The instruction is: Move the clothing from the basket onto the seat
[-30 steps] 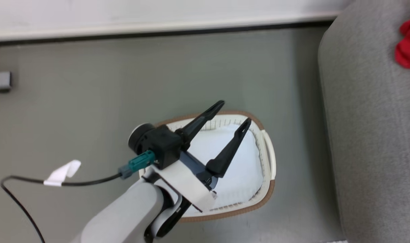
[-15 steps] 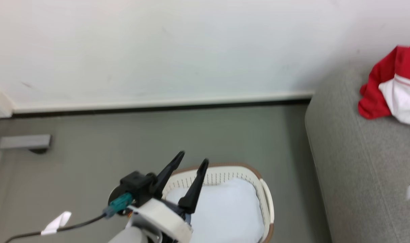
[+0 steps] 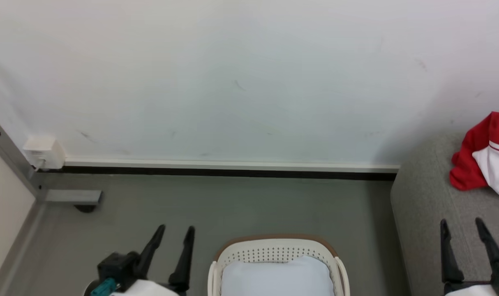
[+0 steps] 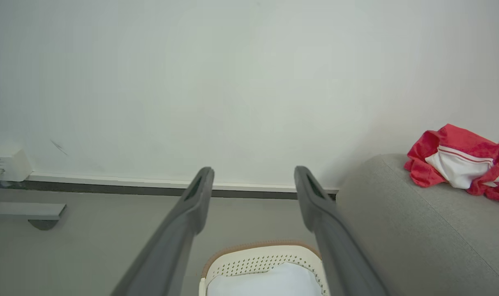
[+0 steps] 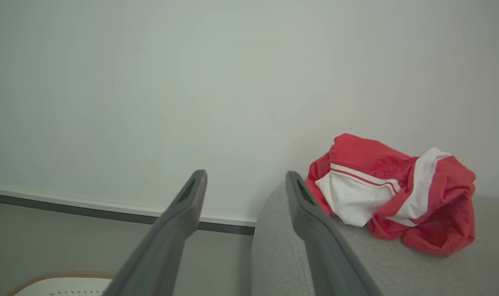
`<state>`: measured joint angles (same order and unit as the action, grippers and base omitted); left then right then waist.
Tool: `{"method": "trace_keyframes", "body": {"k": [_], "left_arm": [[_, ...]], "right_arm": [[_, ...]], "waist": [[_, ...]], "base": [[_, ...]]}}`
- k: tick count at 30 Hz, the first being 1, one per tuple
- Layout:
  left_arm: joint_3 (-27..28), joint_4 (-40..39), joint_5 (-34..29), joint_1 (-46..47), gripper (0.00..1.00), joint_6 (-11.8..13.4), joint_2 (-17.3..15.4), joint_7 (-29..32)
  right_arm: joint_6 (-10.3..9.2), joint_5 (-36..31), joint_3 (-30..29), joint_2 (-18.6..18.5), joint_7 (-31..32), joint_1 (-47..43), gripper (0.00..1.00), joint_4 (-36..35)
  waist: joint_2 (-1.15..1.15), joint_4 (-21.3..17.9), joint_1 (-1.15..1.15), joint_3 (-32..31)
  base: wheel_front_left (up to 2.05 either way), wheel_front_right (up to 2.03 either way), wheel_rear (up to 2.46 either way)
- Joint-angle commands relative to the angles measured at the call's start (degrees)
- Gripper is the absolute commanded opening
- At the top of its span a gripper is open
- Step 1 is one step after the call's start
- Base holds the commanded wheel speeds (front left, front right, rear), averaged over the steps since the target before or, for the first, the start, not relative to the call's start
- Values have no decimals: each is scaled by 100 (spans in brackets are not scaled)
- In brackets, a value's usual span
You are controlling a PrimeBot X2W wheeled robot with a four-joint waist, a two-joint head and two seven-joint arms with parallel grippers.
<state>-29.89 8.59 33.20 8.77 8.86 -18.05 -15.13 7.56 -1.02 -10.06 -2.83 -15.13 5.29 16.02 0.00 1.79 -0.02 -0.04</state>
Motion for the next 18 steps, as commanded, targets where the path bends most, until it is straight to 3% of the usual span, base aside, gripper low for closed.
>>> {"method": "trace_keyframes", "body": {"k": [1, 5, 18], "left_arm": [[161, 33, -90, -165, 100, -23, 22, -2], [716, 93, -344, -612, 100, -151, 114, -2], [2008, 336, -1178, -1321, 100, -905, 661, -3]], "right_arm": [[-15, 99, 74, -17, 0, -142, 100, -66], [-15, 378, 408, -17, 0, -506, 100, -102], [-15, 607, 786, -15, -1, -939, 100, -62]], "waist": [[0, 98, 2, -118], [0, 113, 2, -278], [0, -89, 2, -423]], "base": [[0, 0, 0], [0, 0, 0], [0, 0, 0]]}}
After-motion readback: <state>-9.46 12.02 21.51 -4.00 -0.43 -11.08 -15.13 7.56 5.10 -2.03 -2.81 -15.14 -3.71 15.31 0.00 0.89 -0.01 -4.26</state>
